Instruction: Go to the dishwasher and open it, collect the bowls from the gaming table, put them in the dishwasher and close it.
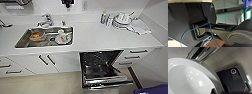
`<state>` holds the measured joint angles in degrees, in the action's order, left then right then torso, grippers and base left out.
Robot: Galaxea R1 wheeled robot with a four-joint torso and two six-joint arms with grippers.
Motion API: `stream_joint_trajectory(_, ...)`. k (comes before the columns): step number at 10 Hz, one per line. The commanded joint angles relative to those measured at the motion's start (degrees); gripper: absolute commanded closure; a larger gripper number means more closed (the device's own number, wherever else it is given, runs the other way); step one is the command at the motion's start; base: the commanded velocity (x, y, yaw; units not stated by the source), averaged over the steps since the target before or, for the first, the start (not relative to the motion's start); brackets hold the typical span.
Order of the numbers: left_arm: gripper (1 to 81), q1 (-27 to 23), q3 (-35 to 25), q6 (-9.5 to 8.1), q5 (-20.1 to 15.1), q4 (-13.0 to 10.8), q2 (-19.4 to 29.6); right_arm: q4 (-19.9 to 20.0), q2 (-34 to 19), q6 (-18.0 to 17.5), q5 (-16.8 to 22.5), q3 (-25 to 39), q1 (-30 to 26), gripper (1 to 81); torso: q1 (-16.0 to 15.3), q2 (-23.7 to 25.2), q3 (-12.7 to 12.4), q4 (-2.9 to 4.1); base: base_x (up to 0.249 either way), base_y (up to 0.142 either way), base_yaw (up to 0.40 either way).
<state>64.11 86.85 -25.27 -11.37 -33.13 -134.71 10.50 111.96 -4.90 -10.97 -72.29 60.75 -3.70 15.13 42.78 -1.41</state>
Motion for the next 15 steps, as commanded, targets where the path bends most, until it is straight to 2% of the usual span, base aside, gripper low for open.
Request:
stream_joint_trajectory(1,1.0,6.0,3.1,0.57,15.9,-3.6,6.9,1.4,-4.3,0.0,3.4,2.8,-4.9,81.1,0.0,0.0,0.0,0.0,0.0,0.0,0.0)
stream_joint_trajectory(3,1.0,11.9,9.4,0.66,19.3,-3.8,4.0,4.4,-3.9,0.0,6.8,2.9,-11.4,81.1,0.0,0.0,0.0,0.0,0.0,0.0,0.0)
stream_joint_trajectory(5,1.0,16.7,16.0,0.75,19.7,-3.8,-1.3,6.2,-0.5,-0.1,12.2,2.8,-19.2,81.1,0.0,0.0,0.0,0.0,0.0,0.0,0.0)
stream_joint_trajectory(6,1.0,18.4,19.8,0.75,21.4,-3.8,-3.9,7.3,1.2,-0.8,15.2,1.8,-22.5,81.1,0.0,0.0,0.0,0.0,0.0,0.0,0.0)
stream_joint_trajectory(9,1.0,22.3,29.0,0.66,25.6,-3.6,-9.6,9.7,6.2,-1.4,16.1,-0.8,-28.5,81.1,0.0,0.0,0.0,0.0,0.0,0.0,0.0)
stream_joint_trajectory(11,1.0,24.2,34.0,0.4,25.8,-3.6,-13.7,9.8,11.1,-3.2,19.9,-4.4,-31.9,81.1,0.0,0.0,0.0,0.0,0.0,0.0,0.0)
stream_joint_trajectory(13,1.0,26.4,36.4,0.49,25.6,-3.3,-16.6,9.7,17.6,-5.1,20.0,-9.4,-32.8,81.1,0.0,0.0,0.0,0.0,0.0,0.0,0.0)
stream_joint_trajectory(15,1.0,28.5,39.4,0.49,24.9,-3.4,-20.2,9.5,23.2,-5.2,20.1,-14.4,-34.1,81.1,0.0,0.0,0.0,0.0,0.0,0.0,0.0)
